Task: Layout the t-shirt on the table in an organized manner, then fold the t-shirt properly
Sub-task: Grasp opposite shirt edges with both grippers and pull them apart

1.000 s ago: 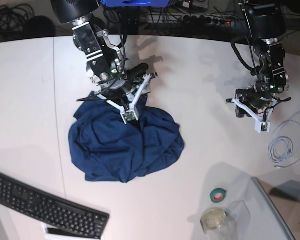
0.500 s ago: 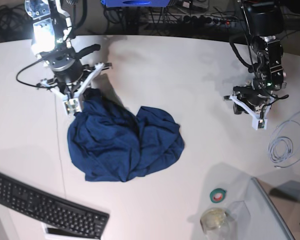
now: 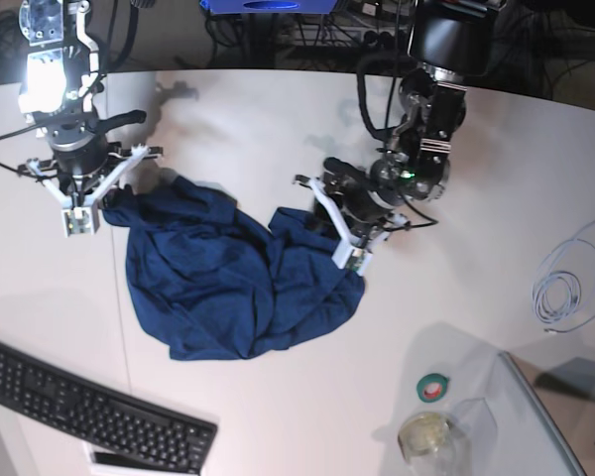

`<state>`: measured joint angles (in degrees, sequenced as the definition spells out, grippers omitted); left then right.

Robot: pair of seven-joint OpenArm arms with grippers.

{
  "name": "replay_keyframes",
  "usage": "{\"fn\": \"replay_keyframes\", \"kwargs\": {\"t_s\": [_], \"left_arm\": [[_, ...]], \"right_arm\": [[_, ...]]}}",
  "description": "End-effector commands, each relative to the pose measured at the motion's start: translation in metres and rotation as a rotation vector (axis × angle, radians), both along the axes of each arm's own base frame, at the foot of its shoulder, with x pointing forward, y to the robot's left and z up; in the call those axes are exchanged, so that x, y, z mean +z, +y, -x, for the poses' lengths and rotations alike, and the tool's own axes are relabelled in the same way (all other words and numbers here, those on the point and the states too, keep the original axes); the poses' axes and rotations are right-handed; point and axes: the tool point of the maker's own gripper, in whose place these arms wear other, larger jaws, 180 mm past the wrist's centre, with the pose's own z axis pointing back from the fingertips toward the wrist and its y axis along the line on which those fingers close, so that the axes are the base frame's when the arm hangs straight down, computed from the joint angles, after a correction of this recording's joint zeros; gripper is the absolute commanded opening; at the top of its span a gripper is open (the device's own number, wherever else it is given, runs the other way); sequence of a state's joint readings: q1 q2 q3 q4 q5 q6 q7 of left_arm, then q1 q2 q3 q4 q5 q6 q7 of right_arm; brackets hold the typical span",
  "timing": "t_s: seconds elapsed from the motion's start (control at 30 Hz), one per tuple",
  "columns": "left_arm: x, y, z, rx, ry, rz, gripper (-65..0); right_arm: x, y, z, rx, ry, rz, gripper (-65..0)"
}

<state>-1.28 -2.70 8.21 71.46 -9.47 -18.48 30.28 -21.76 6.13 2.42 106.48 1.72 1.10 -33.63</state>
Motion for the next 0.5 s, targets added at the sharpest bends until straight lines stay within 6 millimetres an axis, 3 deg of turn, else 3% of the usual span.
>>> {"fn": "replay_keyframes", "kwargs": {"t_s": [0.0, 0.1, 0.2, 0.3, 0.47], "left_arm": [[0.009, -0.012, -0.011, -0.011, -0.033, 0.031, -44.1], [0.0, -0.034, -0.01, -0.053, 0.001, 0.041, -44.3], [-0.01, -0.032, -0.015, -0.045, 0.033, 0.026, -44.8], [-0.019, -0.014, -0.027, 0.011, 0.038, 0.028, -44.9], [-0.04, 0.04, -0.035, 0.107, 0.035, -0.01, -44.9]], "right_arm": [[0.014, -0.005, -0.011, -0.002, -0.06, 0.011, -64.4], [0.014, -0.009, -0.012, -0.002, -0.057, 0.021, -64.4], [0.014, -0.013, -0.011, 0.0, -0.056, 0.032, -64.4], [0.016, -0.028, -0.011, -0.025, -0.059, 0.056, -64.4], [0.011, -0.06, -0.006, -0.094, -0.037, 0.088, -64.4]]}}
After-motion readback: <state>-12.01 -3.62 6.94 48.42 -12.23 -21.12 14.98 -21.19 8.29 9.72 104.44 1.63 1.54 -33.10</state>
